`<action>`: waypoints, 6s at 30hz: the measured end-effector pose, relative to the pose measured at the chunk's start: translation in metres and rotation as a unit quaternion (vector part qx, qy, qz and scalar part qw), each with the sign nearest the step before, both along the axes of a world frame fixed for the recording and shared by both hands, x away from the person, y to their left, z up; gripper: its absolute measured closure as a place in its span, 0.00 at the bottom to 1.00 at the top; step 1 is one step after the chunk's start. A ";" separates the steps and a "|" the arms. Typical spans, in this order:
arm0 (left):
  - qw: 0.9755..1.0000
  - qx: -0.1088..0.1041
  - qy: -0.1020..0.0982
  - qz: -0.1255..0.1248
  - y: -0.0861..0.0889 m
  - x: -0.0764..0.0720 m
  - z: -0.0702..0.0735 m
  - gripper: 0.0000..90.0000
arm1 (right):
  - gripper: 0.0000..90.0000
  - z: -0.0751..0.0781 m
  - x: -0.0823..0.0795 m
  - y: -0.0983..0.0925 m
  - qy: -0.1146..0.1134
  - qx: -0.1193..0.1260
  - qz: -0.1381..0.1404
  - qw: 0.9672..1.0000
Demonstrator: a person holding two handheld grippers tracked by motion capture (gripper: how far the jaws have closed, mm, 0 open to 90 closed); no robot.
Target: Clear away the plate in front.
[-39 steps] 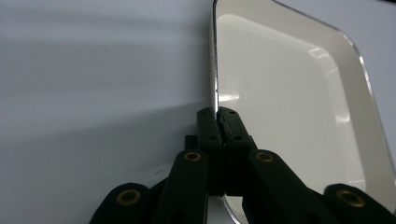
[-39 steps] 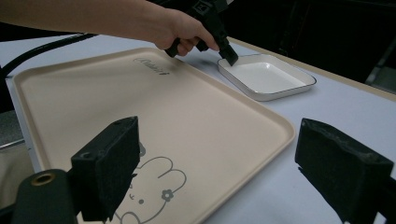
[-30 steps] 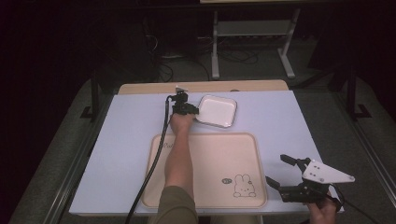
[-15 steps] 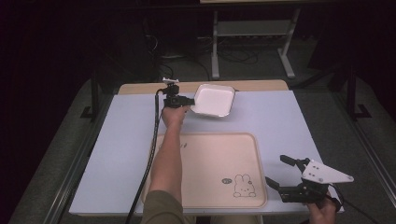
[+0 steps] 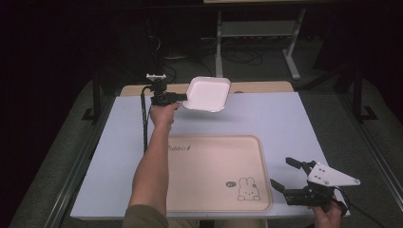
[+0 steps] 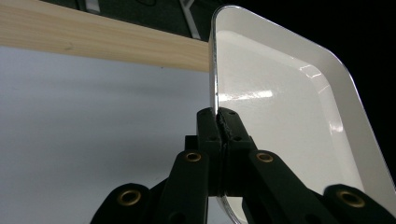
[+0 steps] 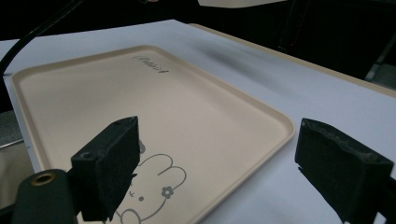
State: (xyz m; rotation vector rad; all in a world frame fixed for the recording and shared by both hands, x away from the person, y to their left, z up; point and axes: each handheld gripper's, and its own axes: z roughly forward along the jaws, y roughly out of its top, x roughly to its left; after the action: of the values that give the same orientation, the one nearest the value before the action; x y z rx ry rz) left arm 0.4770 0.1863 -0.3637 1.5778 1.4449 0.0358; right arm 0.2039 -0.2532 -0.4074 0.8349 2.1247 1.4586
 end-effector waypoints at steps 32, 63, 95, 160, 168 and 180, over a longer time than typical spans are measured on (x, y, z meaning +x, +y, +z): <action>1.000 -0.013 -0.006 0.019 0.052 -0.082 -0.010 0.99 | 0.15 -0.001 -0.004 0.008 0.004 -0.013 0.020 1.000; 0.999 0.000 0.004 0.039 0.046 -0.170 -0.033 0.99 | 0.15 0.000 -0.004 0.005 0.003 -0.002 0.007 1.000; 0.989 0.132 0.027 0.053 0.005 -0.225 -0.082 0.96 | 0.15 -0.001 -0.003 0.006 0.008 0.006 0.013 1.000; 0.988 0.154 -0.020 -0.002 -0.012 -0.246 -0.083 0.88 | 0.15 -0.001 -0.005 0.006 0.007 0.008 0.012 1.000; 0.989 0.144 -0.035 -0.008 -0.005 -0.246 -0.075 0.83 | 0.15 -0.001 -0.005 0.006 0.007 0.006 0.013 1.000; 0.986 0.152 -0.067 -0.033 0.002 -0.245 -0.063 0.80 | 0.15 -0.002 -0.004 0.006 0.015 0.002 0.008 1.000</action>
State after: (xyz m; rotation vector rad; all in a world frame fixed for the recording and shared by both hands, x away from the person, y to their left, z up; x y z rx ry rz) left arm 0.2322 0.1885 -0.4272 1.8314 1.3277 0.3321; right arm 0.2003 -0.2473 -0.4099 0.8487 2.1562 1.4676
